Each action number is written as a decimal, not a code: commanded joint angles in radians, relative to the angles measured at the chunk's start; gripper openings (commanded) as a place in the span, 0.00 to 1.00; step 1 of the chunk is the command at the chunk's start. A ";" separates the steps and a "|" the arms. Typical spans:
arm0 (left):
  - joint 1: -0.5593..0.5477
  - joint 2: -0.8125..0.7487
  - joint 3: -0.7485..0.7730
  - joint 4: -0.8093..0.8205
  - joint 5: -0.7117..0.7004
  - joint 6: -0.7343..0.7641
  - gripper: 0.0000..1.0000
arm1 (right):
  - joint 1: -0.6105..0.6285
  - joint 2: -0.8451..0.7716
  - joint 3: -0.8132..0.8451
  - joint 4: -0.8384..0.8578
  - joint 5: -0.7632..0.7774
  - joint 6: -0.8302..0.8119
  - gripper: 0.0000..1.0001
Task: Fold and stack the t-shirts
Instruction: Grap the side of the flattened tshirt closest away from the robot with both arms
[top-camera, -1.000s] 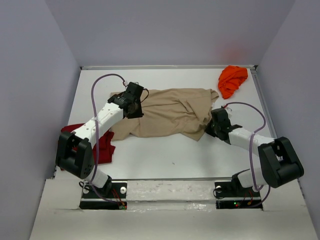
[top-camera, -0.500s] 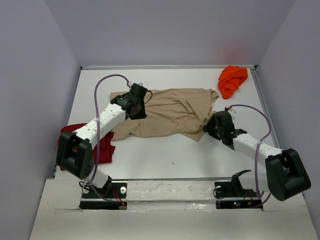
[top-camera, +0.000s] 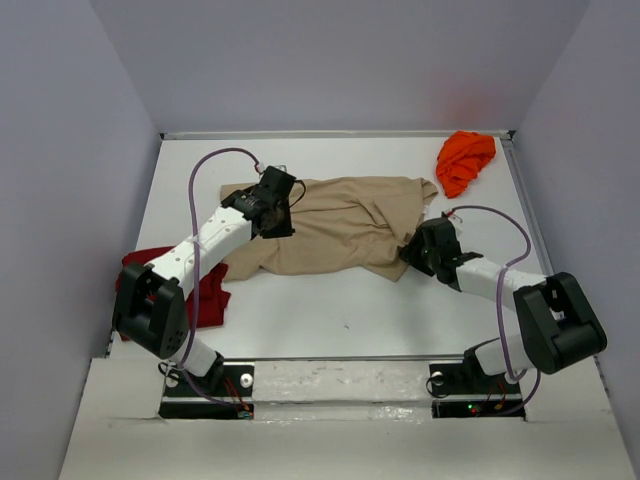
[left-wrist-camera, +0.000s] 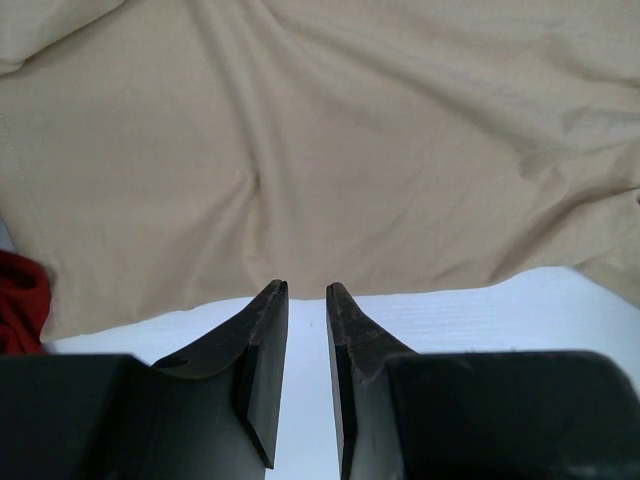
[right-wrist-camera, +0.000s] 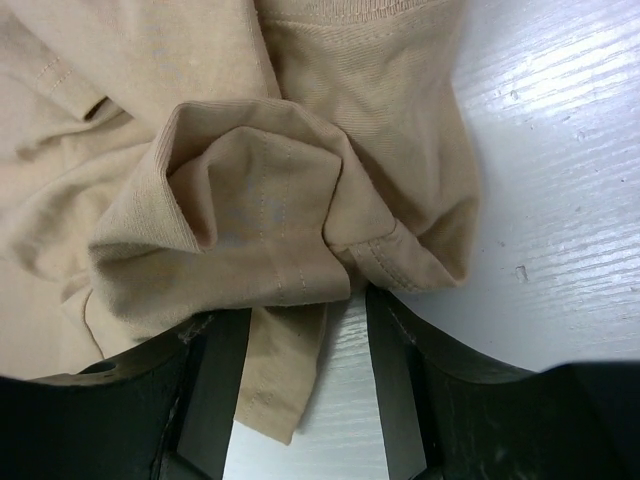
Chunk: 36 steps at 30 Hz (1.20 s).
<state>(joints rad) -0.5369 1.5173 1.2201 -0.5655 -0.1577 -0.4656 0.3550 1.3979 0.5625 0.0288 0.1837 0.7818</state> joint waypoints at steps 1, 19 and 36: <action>-0.008 -0.003 0.039 -0.002 -0.006 -0.004 0.33 | 0.006 0.009 0.028 0.022 -0.023 -0.007 0.55; -0.006 0.003 0.039 0.006 -0.003 0.005 0.33 | 0.099 0.041 0.073 -0.001 -0.006 0.027 0.39; -0.006 -0.074 -0.096 0.001 -0.037 -0.136 0.33 | 0.234 -0.169 0.160 -0.355 0.272 0.060 0.00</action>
<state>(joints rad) -0.5373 1.5208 1.1839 -0.5621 -0.1917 -0.5301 0.5686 1.3350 0.6632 -0.1860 0.3248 0.8146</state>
